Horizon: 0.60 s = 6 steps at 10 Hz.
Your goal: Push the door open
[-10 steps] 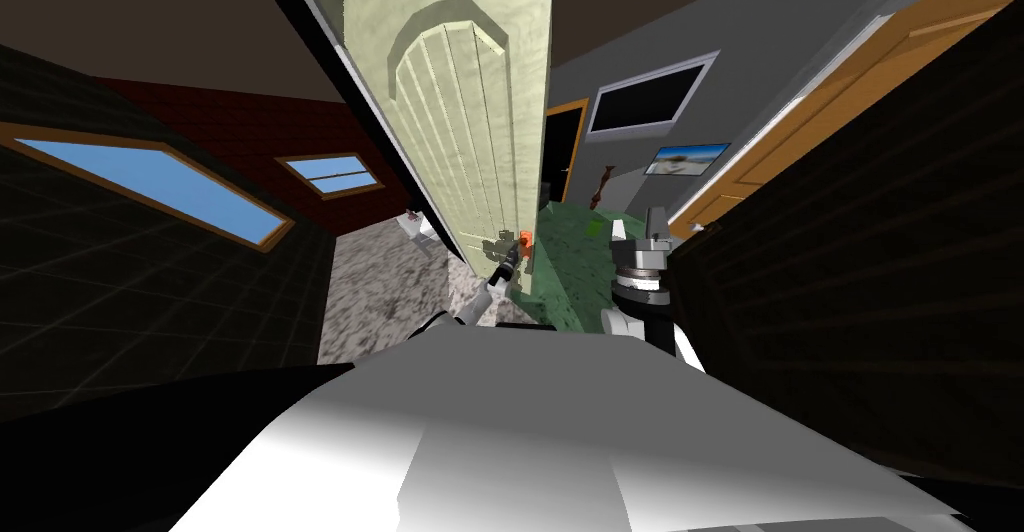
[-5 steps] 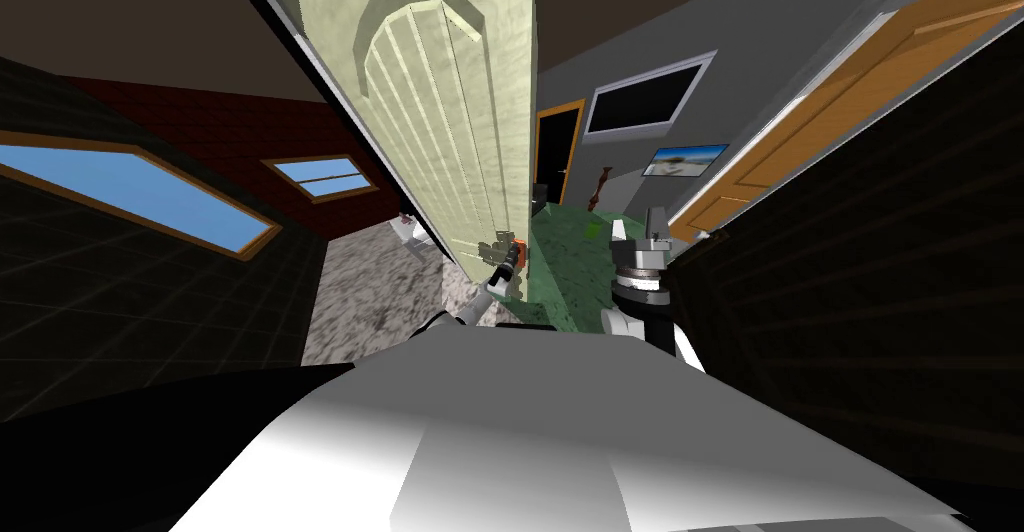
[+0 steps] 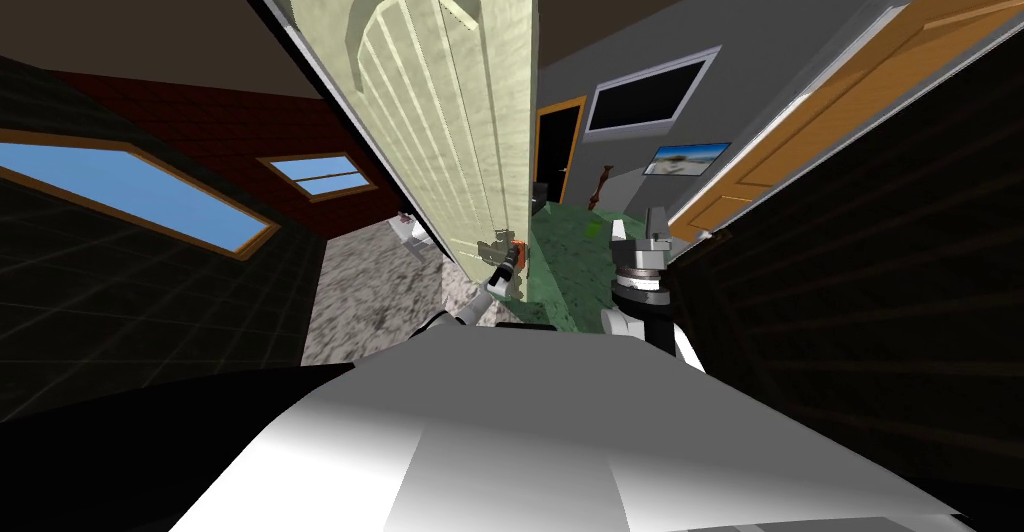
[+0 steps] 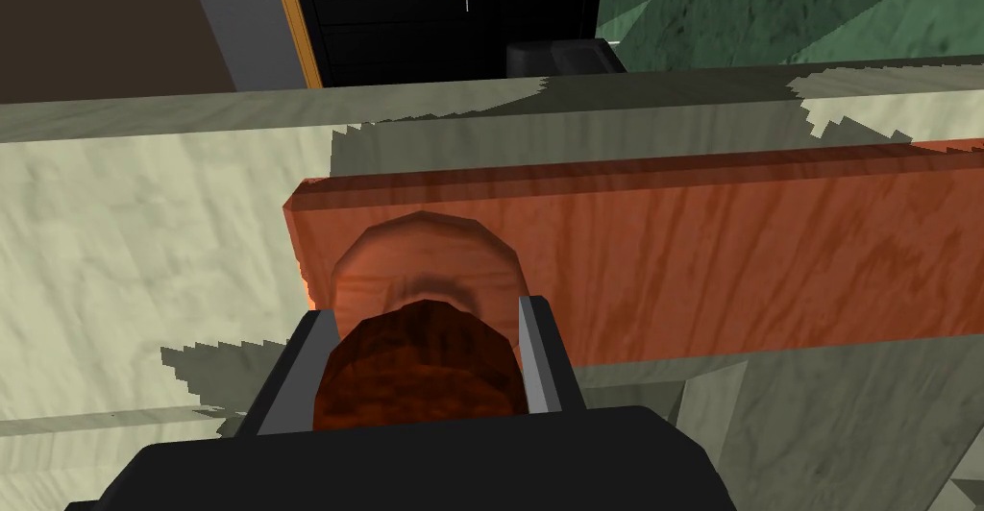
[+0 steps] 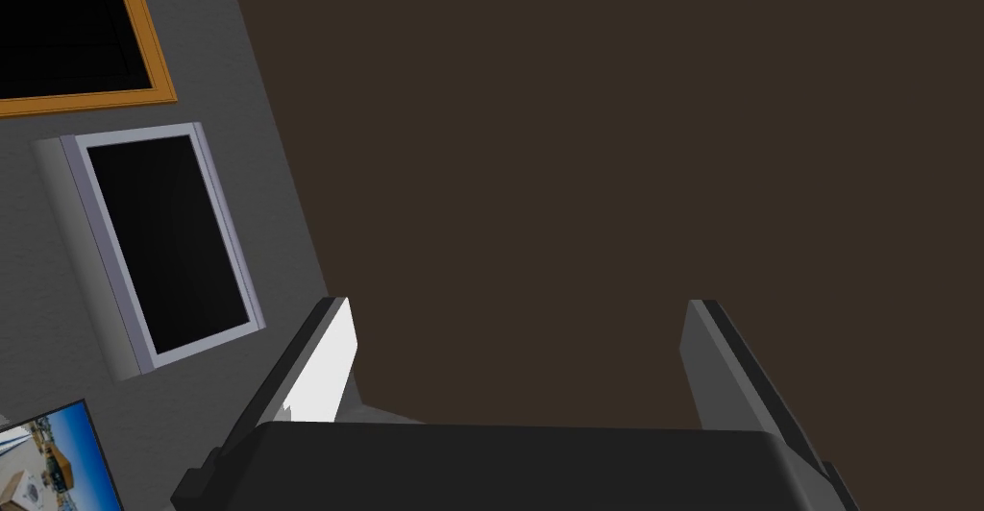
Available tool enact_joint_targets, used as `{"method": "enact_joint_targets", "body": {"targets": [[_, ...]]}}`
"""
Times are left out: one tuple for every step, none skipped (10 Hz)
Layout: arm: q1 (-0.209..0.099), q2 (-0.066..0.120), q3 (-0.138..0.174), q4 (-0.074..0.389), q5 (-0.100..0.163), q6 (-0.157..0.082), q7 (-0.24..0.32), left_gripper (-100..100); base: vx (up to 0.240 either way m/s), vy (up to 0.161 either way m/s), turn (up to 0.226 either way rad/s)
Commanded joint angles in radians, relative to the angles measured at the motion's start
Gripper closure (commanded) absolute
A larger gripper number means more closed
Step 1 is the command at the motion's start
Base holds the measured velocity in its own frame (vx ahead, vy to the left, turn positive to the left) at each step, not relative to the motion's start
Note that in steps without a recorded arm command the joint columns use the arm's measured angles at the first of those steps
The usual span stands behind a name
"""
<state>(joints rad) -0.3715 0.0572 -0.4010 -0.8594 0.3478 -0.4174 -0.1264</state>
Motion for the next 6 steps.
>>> {"method": "enact_joint_targets", "body": {"targets": [[0.000,-0.001,0.000,-0.001,0.000,-0.001,0.000,100,-0.009,0.002,0.003],[0.000,-0.001,0.000,-0.001,0.000,-0.001,0.000,100,0.000,0.000,0.000],[0.000,0.007,0.015,0.006,0.001,0.000,-0.002,100,0.068,-0.062,0.028],[-0.001,0.010,0.023,0.008,0.002,0.000,-0.004,100,0.139,-0.108,0.060],[-0.002,0.014,0.033,0.011,0.003,-0.001,-0.005,100,0.165,-0.136,0.057],[-0.003,0.018,0.044,0.014,0.004,-0.002,-0.007,100,0.170,-0.148,0.051]]}}
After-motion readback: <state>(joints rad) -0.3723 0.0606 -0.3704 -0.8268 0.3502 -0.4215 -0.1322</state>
